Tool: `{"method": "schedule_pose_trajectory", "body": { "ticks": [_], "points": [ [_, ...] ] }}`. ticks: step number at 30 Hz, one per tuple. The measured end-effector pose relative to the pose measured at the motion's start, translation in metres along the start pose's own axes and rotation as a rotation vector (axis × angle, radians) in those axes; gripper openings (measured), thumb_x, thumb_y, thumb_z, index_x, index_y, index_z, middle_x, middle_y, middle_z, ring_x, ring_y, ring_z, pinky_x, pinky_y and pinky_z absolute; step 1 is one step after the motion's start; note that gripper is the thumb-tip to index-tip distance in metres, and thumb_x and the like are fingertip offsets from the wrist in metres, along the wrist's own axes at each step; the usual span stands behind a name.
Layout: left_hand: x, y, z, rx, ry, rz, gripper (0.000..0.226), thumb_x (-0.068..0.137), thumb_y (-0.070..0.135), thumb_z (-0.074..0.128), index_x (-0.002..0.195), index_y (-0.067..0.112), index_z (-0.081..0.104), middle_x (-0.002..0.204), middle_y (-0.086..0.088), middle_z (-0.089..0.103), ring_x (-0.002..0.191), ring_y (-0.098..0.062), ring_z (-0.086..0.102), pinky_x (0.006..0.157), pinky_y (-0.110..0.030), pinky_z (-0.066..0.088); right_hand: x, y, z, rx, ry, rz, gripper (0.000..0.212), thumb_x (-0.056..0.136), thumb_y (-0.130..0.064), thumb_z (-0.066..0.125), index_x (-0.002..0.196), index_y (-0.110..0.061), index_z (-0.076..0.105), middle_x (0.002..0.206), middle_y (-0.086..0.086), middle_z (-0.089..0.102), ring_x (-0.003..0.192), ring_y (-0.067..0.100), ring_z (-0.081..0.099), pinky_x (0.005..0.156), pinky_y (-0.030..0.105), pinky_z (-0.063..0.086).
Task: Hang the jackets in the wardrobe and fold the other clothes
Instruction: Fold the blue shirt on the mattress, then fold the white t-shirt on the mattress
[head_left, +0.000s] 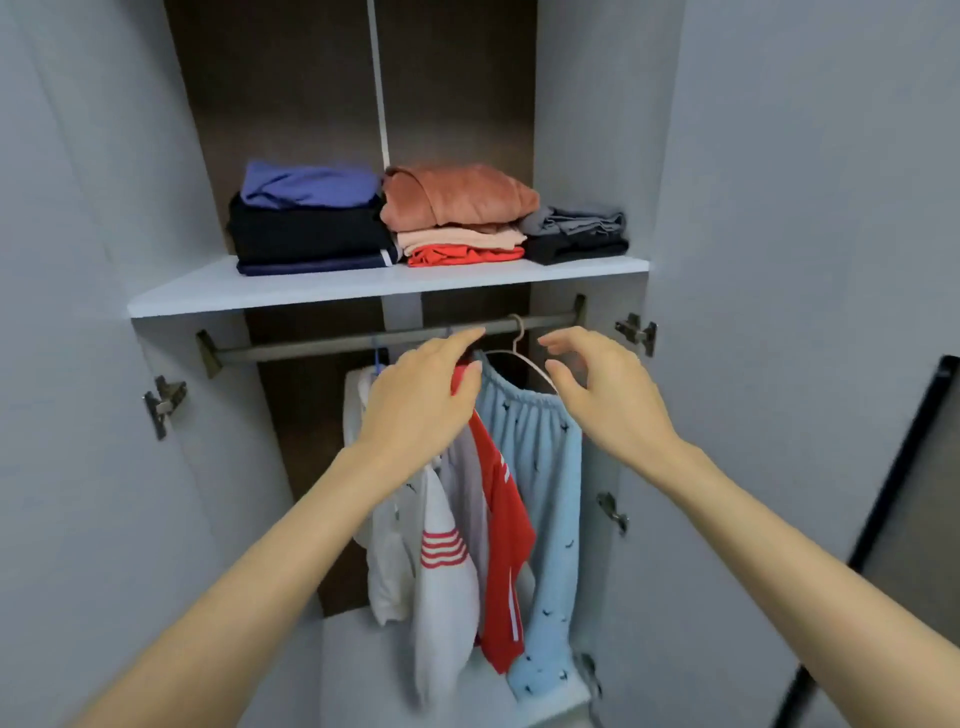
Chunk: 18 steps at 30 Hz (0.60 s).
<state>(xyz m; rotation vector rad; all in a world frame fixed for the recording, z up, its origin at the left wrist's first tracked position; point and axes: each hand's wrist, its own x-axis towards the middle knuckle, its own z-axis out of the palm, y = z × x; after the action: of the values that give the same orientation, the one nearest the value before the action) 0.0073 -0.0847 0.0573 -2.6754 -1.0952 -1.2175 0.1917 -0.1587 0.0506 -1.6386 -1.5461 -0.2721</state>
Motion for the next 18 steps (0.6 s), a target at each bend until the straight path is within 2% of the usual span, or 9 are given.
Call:
{"method": "schedule_pose_trajectory", "body": {
  "ticks": [5,9,12,15,18],
  "points": [
    [-0.063,0.04,0.027,-0.115,-0.179,0.061,0.043,0.098,0.033,0.042,0.142,0.029,0.041,0.13,-0.002,0.057,0.115,-0.026,0.054,0.094,-0.042,0.045,-0.102,0.01,-0.033,-0.055,0.025,0.204,0.024,0.095,-0.027,0.048,0.117,-0.032,0.057,0.114,-0.014,0.061,0.101,0.01,0.055,0.079,0.035,0.049],
    [-0.11,0.082,0.05,-0.182,-0.29,0.131,0.043,0.099,0.033,0.041,0.141,0.029,0.041,0.122,-0.001,0.059,0.11,-0.026,0.055,0.091,-0.039,0.043,-0.183,0.021,-0.067,-0.13,0.033,0.344,0.026,0.097,-0.029,0.048,0.123,-0.031,0.054,0.116,-0.017,0.06,0.1,0.01,0.056,0.079,0.034,0.049],
    [-0.139,0.118,0.067,-0.245,-0.36,0.19,0.043,0.099,0.033,0.041,0.142,0.027,0.04,0.13,-0.001,0.056,0.118,-0.025,0.051,0.093,-0.038,0.042,-0.241,0.029,-0.098,-0.186,0.084,0.443,0.03,0.096,-0.027,0.05,0.125,-0.032,0.05,0.112,-0.016,0.061,0.096,0.01,0.057,0.078,0.034,0.048],
    [-0.166,0.164,0.087,-0.277,-0.451,0.295,0.045,0.1,0.034,0.039,0.144,0.027,0.036,0.134,0.0,0.054,0.121,-0.025,0.05,0.093,-0.038,0.041,-0.298,0.034,-0.129,-0.261,0.097,0.539,0.032,0.096,-0.025,0.05,0.127,-0.03,0.048,0.113,-0.012,0.062,0.103,0.014,0.057,0.082,0.037,0.049],
    [-0.195,0.218,0.107,-0.334,-0.531,0.407,0.045,0.1,0.034,0.039,0.144,0.027,0.036,0.134,0.001,0.054,0.119,-0.025,0.051,0.091,-0.037,0.041,-0.356,0.042,-0.162,-0.333,0.139,0.644,0.032,0.096,-0.025,0.049,0.127,-0.029,0.049,0.115,-0.013,0.061,0.102,0.009,0.054,0.073,0.029,0.041]
  ]
}}
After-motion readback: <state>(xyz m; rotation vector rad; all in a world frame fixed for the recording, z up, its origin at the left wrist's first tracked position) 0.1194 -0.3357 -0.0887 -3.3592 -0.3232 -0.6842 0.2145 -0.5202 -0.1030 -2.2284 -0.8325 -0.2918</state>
